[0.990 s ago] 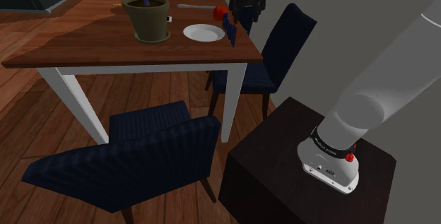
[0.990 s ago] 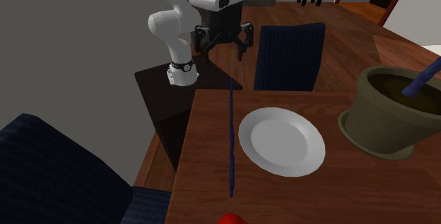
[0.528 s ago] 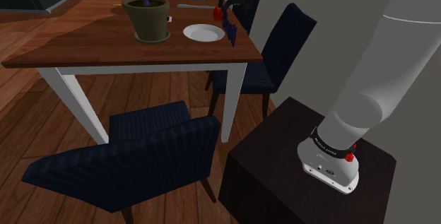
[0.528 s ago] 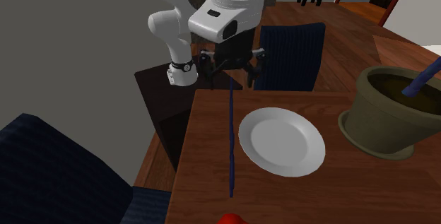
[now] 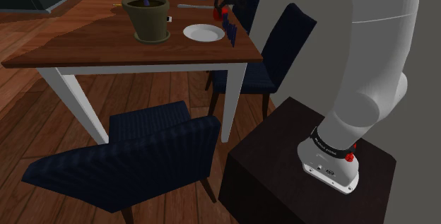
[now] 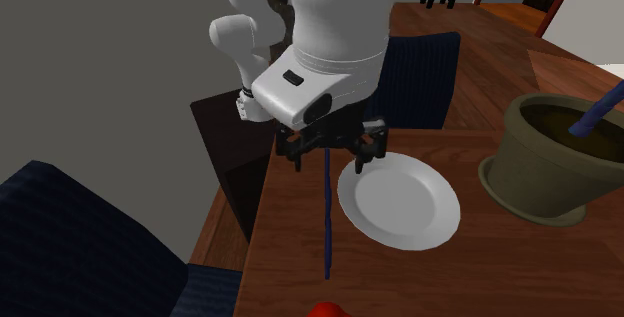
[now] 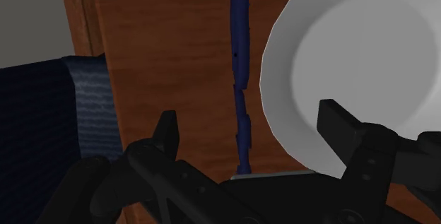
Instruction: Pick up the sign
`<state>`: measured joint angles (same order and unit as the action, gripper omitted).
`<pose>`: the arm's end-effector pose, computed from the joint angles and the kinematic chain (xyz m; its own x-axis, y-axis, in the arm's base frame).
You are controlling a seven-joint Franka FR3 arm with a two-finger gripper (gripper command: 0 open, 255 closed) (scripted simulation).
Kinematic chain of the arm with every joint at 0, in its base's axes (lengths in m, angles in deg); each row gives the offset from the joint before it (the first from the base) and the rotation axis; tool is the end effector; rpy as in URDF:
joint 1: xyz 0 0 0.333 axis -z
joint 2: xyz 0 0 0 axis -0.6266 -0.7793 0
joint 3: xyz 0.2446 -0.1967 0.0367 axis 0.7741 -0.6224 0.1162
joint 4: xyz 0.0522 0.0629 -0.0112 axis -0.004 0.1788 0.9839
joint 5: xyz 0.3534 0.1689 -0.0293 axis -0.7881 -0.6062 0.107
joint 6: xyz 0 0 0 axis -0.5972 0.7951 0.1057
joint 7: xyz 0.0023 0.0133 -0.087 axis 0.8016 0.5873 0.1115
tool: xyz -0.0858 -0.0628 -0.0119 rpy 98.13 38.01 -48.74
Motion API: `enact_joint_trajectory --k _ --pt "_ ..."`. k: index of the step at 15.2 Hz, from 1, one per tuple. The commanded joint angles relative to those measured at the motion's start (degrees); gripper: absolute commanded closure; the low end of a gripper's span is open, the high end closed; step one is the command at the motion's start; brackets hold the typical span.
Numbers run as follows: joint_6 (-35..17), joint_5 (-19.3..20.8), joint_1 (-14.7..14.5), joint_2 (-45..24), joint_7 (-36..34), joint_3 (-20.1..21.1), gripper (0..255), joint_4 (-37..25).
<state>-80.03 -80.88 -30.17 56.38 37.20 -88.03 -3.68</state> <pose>0.6655 -0.1482 0.4713 0.8077 -0.5722 -0.1418 -0.5773 -0.8165 0.0067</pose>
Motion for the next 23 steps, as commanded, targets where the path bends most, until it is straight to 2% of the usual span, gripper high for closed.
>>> enact_joint_trajectory --k 1,7,8,17,23 --pt "-1.1 -0.1 0.0 -0.6 -0.1 0.0 0 0.6" --pt "-4.6 -0.1 -0.1 -0.7 0.1 0.0 0 3.9" --pt "-4.7 -0.1 -0.1 -0.5 0.1 0.0 255 4.1" --pt "-4.6 -0.1 -0.1 -0.7 0.1 0.0 255 3.9" --pt "0.0 -0.1 0.1 -0.6 -0.2 0.0 255 -0.6"
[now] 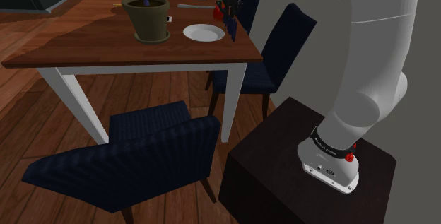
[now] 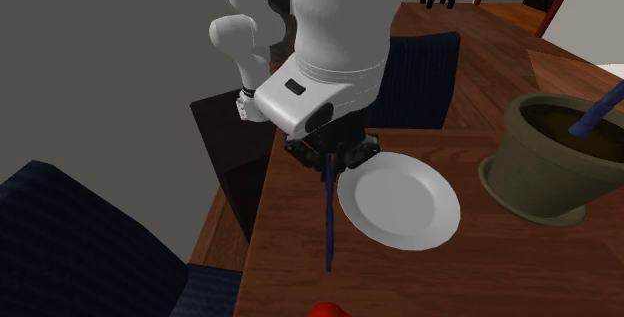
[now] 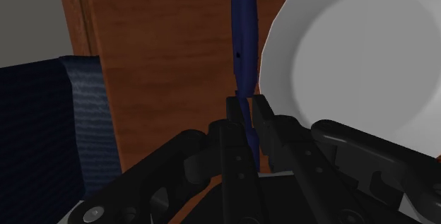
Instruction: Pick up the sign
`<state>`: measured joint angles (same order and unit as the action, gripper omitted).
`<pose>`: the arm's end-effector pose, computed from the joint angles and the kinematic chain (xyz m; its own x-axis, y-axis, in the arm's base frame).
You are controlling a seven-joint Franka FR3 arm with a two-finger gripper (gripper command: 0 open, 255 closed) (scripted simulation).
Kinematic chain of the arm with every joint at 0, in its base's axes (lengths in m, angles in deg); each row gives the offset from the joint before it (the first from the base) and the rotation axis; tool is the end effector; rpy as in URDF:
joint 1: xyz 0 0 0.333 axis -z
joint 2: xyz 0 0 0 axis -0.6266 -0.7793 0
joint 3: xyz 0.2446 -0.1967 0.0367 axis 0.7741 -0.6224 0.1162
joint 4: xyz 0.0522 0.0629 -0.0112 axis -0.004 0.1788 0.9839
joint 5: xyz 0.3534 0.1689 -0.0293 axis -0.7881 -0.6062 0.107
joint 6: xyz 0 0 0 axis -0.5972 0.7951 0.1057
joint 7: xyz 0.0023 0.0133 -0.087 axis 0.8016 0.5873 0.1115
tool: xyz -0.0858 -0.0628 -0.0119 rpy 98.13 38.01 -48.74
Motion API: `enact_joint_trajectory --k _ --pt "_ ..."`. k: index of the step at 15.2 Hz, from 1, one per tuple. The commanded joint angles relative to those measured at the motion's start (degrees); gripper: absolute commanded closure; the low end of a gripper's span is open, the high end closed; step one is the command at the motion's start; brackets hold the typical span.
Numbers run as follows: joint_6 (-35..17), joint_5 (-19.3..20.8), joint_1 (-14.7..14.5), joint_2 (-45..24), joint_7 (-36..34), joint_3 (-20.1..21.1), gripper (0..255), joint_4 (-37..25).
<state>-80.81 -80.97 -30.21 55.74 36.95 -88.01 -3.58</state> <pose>0.6685 -0.1481 0.4638 0.8053 -0.5757 -0.1413 -0.5808 -0.8140 0.0066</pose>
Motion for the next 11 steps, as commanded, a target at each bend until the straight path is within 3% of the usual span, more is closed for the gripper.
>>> enact_joint_trajectory --k 1,11 --pt "1.6 0.0 0.1 0.0 0.0 0.0 255 -1.6" --pt "8.5 -0.1 0.5 -1.2 -0.3 0.0 255 -9.7"
